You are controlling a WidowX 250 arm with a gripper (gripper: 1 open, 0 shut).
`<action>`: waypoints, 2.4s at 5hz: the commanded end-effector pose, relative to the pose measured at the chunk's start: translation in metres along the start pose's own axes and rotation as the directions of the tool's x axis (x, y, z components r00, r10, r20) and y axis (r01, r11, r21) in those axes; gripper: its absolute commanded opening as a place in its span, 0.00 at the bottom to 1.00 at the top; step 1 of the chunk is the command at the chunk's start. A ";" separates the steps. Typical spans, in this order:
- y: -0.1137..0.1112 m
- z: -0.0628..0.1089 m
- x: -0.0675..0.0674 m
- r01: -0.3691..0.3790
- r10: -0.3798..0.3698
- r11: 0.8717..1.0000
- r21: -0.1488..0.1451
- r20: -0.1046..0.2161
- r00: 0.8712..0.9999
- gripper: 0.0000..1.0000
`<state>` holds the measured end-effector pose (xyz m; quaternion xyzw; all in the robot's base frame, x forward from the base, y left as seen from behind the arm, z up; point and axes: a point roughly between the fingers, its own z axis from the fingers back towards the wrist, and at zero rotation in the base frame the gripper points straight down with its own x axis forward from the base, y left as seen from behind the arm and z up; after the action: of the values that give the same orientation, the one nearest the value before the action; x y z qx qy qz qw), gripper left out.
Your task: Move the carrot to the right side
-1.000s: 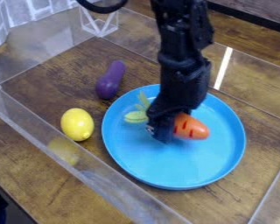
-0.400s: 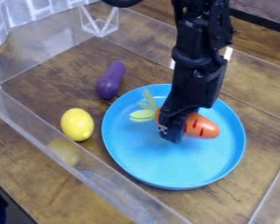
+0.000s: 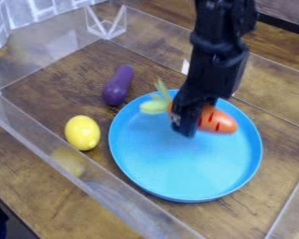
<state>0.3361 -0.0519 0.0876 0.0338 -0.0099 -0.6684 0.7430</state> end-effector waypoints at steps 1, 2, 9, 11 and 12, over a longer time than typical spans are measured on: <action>0.019 0.057 -0.026 -0.078 0.080 0.993 0.087 -0.012 0.997 0.00; 0.018 0.072 -0.059 -0.213 0.217 0.972 0.096 -0.032 0.976 0.00; -0.031 0.011 -0.184 -0.453 0.451 0.892 0.013 -0.109 0.886 0.00; -0.028 -0.006 -0.167 -0.443 0.442 0.896 0.010 -0.101 0.891 0.00; -0.026 -0.003 -0.148 -0.452 0.452 0.892 0.025 -0.091 0.887 0.00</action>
<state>0.2920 0.0919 0.0645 0.0361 0.0436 -0.4793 0.8758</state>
